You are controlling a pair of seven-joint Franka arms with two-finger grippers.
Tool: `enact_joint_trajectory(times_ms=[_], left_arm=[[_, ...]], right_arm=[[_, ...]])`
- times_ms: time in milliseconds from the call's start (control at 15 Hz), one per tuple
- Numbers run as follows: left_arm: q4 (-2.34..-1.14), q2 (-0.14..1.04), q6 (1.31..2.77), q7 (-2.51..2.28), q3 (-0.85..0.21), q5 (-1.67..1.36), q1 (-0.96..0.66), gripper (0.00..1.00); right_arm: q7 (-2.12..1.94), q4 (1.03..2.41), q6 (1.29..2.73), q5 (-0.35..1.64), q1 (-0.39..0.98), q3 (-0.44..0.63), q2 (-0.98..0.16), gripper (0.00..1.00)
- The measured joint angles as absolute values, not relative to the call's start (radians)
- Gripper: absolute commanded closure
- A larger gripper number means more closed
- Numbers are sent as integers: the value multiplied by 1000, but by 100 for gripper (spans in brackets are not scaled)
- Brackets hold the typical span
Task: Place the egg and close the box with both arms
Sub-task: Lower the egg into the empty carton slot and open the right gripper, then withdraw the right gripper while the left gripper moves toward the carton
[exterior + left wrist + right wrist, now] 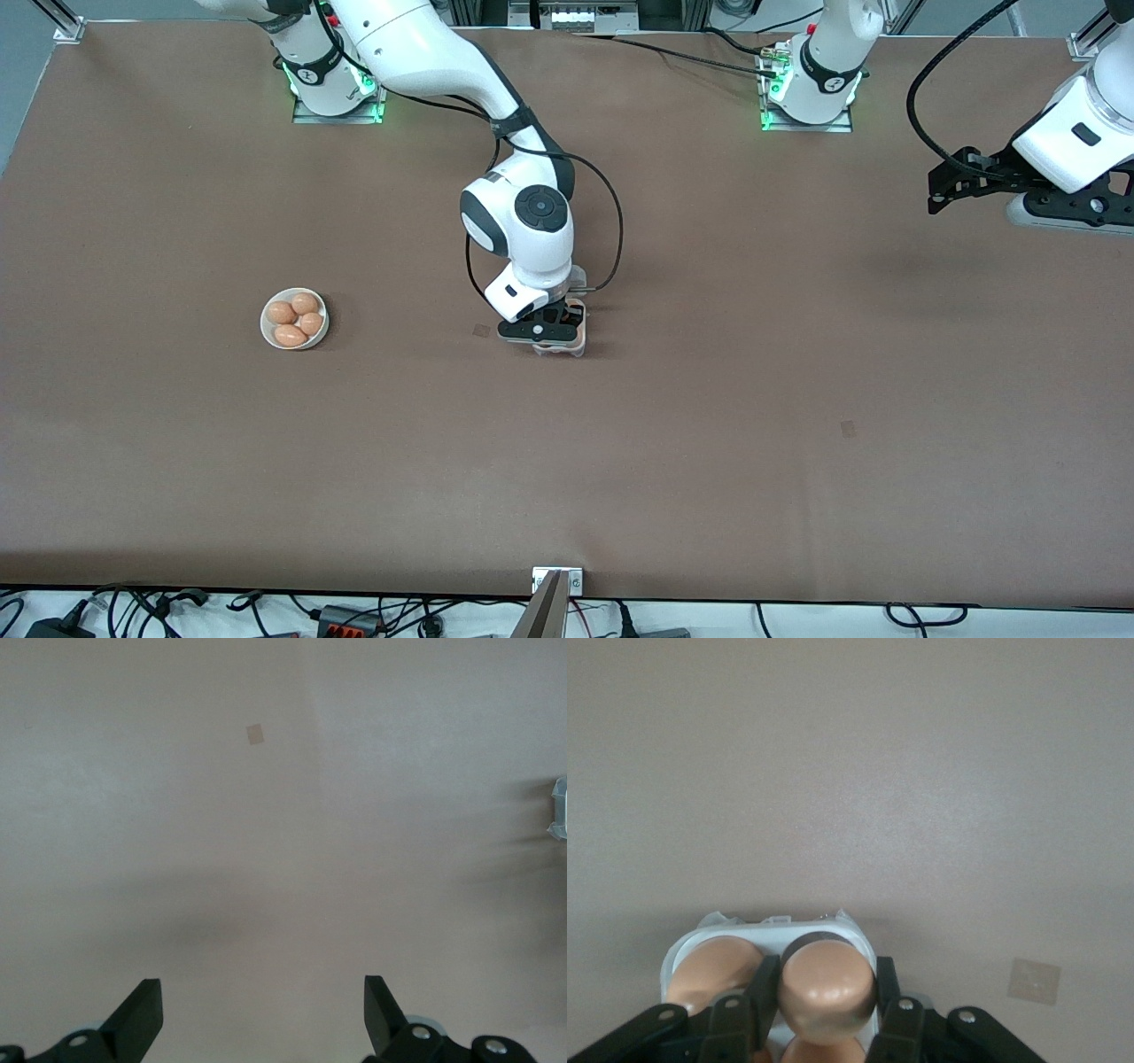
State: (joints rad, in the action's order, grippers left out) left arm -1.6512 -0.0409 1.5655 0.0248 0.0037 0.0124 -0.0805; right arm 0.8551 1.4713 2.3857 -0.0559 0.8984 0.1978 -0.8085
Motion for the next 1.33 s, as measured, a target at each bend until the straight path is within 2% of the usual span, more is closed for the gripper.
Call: enact_joint_trajectory(times_ms=[67,133,200,733,1333], left_arm=[[-1651,-41,1566,25,4,12,-80,0],[-1651,-41,1566,25,4,12,-80,0],[-1651,-41,1566,25,4,12,-80,0],[-1651,-41,1566,25,4,12,-80,0],[-1651,-41,1565,25,4,12,-80,0]], right_arm=[[856,1474,2387,-56,899,198,-806,26],[857,1478,2389,-55,899,198,-805,6],[858,1484,2388,-56,899,199,-803,1],[862,1504,2399,-54,899,207,-771,0],[776,1577,2397,-49,825,213,-611,0]])
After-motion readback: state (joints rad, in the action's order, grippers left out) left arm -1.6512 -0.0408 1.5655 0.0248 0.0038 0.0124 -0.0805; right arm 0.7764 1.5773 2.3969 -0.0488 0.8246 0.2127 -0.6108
